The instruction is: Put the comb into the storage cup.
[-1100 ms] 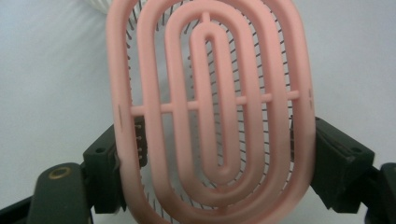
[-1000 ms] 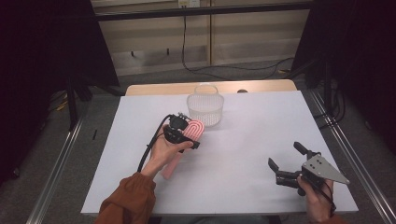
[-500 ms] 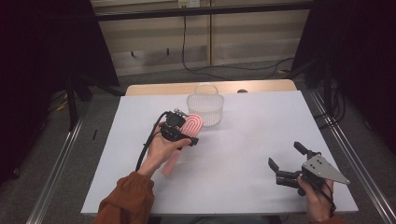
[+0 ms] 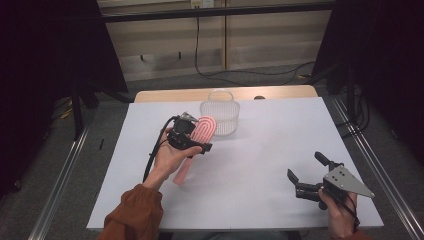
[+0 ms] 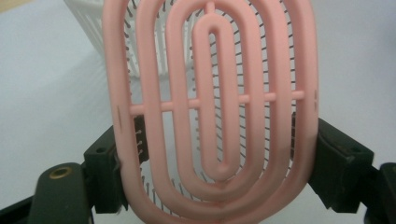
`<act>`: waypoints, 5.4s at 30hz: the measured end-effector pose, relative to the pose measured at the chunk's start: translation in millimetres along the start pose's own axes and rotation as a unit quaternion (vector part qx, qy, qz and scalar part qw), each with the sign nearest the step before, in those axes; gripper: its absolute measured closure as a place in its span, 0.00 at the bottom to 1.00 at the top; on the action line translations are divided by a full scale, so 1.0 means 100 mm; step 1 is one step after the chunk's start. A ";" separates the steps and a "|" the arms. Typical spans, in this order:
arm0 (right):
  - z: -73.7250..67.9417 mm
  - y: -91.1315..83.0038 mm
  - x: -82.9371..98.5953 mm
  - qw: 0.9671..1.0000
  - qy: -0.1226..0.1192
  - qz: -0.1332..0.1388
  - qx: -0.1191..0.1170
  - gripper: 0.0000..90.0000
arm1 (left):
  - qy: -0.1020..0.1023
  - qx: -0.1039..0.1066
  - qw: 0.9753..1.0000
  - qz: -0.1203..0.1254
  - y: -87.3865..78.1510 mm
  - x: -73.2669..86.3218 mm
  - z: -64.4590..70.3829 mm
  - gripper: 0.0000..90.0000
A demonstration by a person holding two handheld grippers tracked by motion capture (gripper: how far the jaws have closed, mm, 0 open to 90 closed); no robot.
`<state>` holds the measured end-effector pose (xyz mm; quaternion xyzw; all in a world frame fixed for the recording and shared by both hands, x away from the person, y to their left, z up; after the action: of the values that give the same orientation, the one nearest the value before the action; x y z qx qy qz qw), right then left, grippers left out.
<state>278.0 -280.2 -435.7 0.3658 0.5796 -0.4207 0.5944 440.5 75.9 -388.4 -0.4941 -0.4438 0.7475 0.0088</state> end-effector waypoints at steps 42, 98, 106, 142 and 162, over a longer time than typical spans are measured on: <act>0.01 -0.01 -0.01 1.000 -0.003 0.002 0.006 0.00 | 0.020 0.011 0.983 0.184 -0.47 -0.14 -0.08 0.23; 0.00 -0.02 -0.02 1.000 0.000 0.007 0.003 0.00 | 0.021 -0.039 0.941 0.334 -0.44 -0.67 -0.19 0.23; 0.00 -0.02 -0.01 1.000 0.000 0.006 0.004 0.00 | 0.024 -0.044 0.937 0.344 -0.39 -0.82 -0.19 0.23; 0.00 -0.01 -0.01 1.000 0.002 0.008 -0.003 0.00 | 0.044 -0.061 0.924 0.376 -0.09 -1.26 -0.22 0.23; 0.00 -0.02 -0.01 1.000 0.002 0.010 -0.006 0.00 | 0.033 -0.096 0.923 0.372 0.21 -1.33 -0.43 0.23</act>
<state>275.9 -280.5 -434.9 0.3690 0.5799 -0.4104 0.5992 549.2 31.2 -310.7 -0.6469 -0.2972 0.6336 -0.3028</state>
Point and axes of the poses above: each handheld gripper's, and its own axes: y roughly forward along the jaws, x roughly out of its underside, z roughly to its right, the point moved 3 cm from there along y, roughly forward along the jaws, and after that the axes turned 5 degrees about z, right-handed, at the moved point
